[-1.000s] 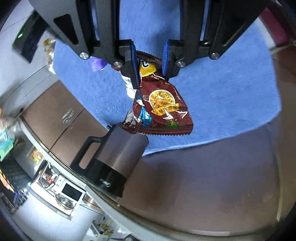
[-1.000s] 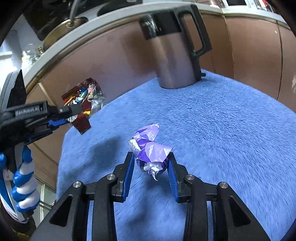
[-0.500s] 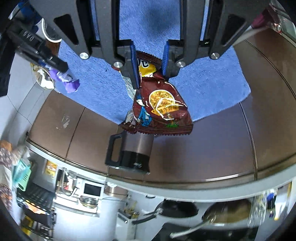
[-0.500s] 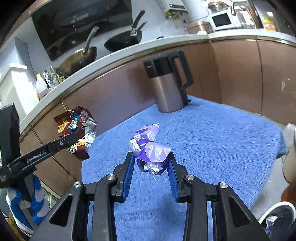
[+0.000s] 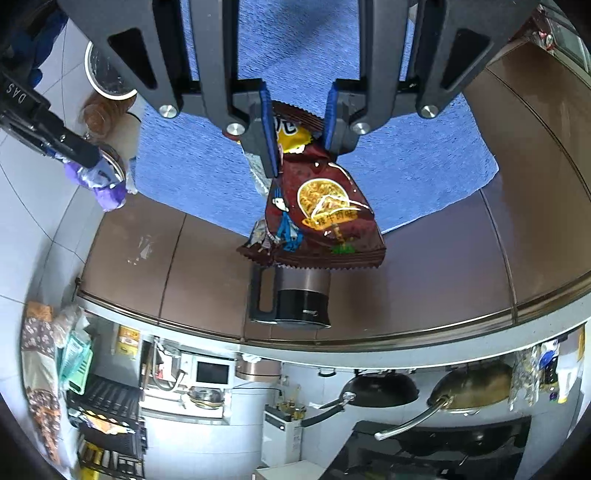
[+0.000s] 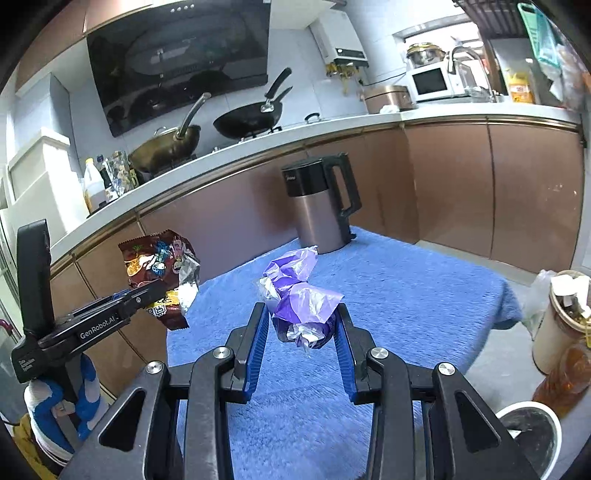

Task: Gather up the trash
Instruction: 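Carry snack bag and purple wrapper to the trash bin and open both tools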

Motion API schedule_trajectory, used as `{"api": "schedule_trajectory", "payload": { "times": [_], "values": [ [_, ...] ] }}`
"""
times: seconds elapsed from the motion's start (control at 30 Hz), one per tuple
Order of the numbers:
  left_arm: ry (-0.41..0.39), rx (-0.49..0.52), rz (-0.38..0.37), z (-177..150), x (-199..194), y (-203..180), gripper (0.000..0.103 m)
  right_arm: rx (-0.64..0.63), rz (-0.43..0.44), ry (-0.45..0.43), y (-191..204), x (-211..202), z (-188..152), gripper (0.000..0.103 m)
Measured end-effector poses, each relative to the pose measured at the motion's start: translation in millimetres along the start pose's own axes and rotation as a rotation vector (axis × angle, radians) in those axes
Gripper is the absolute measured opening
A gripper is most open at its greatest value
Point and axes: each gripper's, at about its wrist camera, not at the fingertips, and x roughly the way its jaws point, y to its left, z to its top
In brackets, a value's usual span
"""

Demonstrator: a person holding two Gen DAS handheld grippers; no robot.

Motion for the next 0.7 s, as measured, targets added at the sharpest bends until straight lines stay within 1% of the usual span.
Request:
{"api": "schedule_trajectory", "payload": {
  "times": [0.2, 0.3, 0.4, 0.43, 0.7],
  "values": [
    [0.003, 0.057, -0.05, -1.0, 0.1, -28.8, 0.021, 0.023, -0.051, -0.031, -18.7, -29.1, -3.6, 0.035],
    [0.016, 0.115, -0.101, -0.9, 3.5, -58.0, 0.021, 0.034, -0.103, -0.052, -32.2, -46.4, -7.0, 0.035],
    [0.018, 0.185, -0.142, -3.4, 6.6, -88.1, 0.021, 0.056, -0.18, -0.069, -54.4, -66.7, -13.1, 0.035],
    [0.023, 0.218, -0.167, -5.2, 8.8, -104.1, 0.021, 0.069, -0.203, -0.073, -62.0, -72.7, -15.8, 0.035],
    [0.059, 0.407, -0.318, -25.5, 22.3, -202.6, 0.022, 0.235, -0.408, -0.077, -143.5, -113.1, -47.3, 0.035]
  ]
}}
